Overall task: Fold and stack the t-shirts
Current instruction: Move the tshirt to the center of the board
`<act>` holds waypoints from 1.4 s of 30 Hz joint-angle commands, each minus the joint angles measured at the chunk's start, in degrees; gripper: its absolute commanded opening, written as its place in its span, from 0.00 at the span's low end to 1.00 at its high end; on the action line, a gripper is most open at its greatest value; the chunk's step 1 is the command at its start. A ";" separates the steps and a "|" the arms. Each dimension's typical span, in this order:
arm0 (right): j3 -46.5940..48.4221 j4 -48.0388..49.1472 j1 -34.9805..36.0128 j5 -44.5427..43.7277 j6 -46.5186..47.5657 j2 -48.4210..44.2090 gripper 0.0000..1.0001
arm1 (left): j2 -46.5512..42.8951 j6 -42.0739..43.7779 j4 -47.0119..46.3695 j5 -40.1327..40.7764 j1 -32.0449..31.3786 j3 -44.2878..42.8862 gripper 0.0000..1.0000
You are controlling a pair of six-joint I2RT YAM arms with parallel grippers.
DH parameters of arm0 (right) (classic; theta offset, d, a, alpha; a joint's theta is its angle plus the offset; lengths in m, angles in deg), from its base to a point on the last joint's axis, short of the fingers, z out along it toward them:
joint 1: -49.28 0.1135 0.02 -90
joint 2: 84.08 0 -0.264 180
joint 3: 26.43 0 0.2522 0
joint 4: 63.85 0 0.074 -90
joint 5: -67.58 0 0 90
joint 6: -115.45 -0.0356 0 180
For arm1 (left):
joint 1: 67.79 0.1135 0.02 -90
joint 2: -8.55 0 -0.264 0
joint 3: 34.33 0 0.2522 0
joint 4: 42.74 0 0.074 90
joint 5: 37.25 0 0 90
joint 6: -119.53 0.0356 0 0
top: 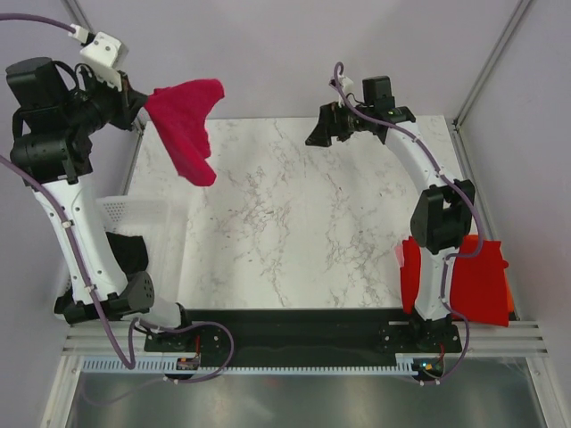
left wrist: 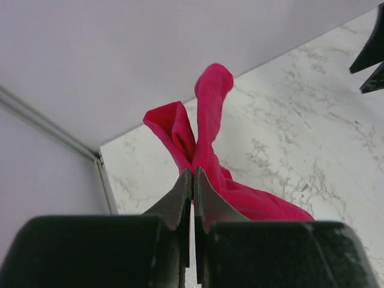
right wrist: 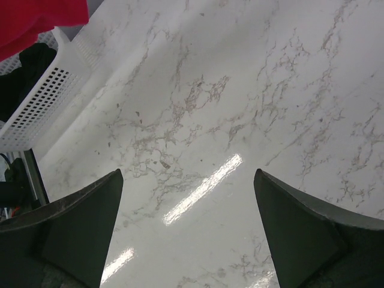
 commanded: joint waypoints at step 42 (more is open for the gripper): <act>-29.90 -21.34 8.24 -12.50 76.89 -25.48 0.80 | 25.48 -9.98 -22.33 16.85 -33.16 15.98 0.45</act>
